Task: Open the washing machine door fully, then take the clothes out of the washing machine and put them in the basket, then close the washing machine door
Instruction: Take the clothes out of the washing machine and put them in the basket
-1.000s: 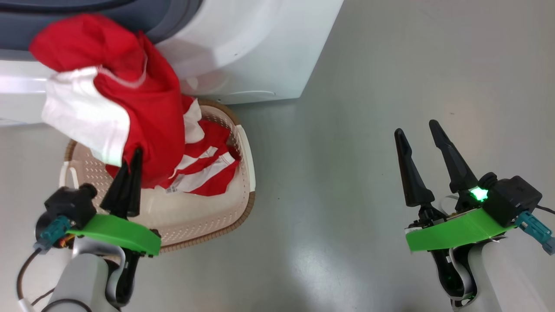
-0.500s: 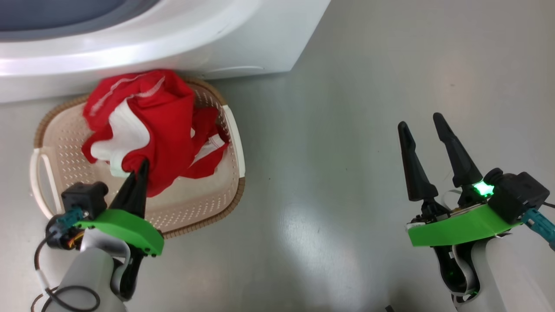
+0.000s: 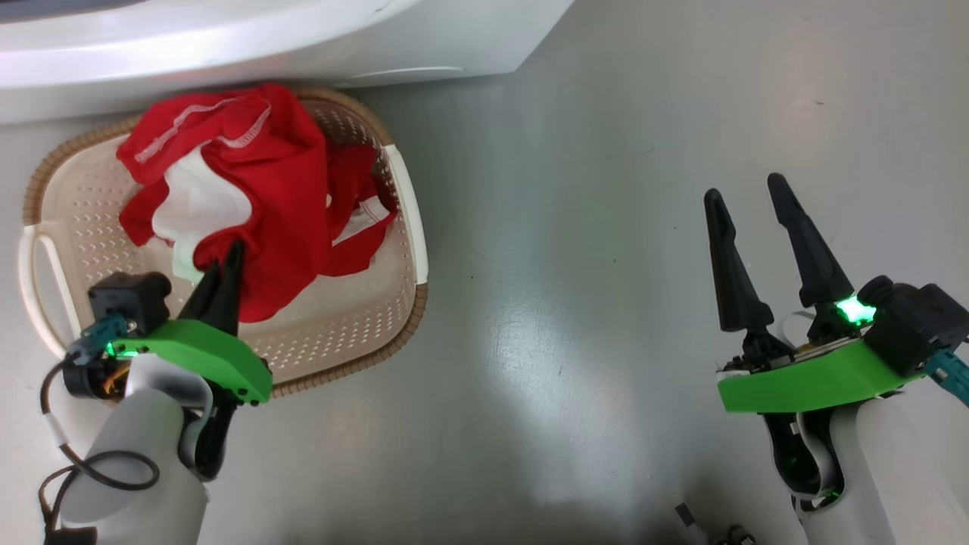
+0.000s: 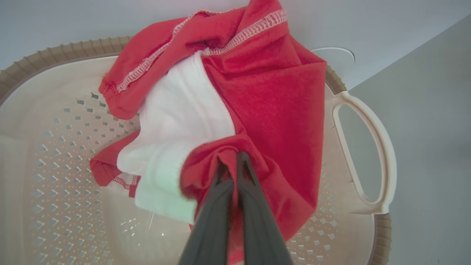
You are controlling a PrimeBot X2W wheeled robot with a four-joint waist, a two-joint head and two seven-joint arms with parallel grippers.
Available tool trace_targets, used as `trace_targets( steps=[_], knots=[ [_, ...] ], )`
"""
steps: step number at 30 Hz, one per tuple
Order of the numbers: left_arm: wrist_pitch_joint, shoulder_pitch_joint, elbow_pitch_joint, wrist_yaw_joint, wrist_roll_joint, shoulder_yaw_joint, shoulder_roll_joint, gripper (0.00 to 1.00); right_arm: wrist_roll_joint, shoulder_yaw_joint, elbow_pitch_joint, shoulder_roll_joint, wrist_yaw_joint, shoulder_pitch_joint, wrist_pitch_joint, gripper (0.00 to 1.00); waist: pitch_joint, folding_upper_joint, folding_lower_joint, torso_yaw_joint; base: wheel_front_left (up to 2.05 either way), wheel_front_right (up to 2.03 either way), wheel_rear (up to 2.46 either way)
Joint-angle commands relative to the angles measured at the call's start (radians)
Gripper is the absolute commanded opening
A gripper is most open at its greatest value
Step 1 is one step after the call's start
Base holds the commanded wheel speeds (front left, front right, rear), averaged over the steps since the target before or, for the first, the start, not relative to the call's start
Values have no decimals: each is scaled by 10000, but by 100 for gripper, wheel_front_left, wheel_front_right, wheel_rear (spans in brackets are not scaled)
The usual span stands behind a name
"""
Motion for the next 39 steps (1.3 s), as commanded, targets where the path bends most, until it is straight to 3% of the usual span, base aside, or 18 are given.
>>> trace_targets(
  steps=[1, 4, 6, 8, 26, 39],
  knots=[
    [-80, 148, -31, 6, -142, 226, 385, 23, -48, 170, -239, 15, 75, 28, -63, 100, 4, 0, 0, 12, 0, 0, 0],
    [-80, 121, 56, 6, -176, 206, 397, 49, -64, 178, -209, 15, 75, -11, -63, 100, -29, 0, 0, 38, 0, 0, 0],
    [-80, 118, 79, 6, -190, 208, 391, 78, -79, 175, -187, 15, 75, -23, -63, 100, -81, 0, 0, 76, 0, 0, 0],
    [-80, 157, 69, 6, -181, 239, 365, 100, -92, 166, -158, 15, 75, -9, -63, 100, -191, 0, 0, 123, 0, 0, 0],
    [-80, 1385, -498, 6, 187, 1071, 225, 100, -102, 302, 283, 15, 75, 405, -63, 100, -2305, 0, 0, 80, 0, 0, 0],
    [-80, 3091, -2446, 6, 962, 2202, -64, 100, -142, 341, 724, 15, 75, 1323, -63, 100, -4415, 0, 0, 78, 0, 0, 0]
  ],
)
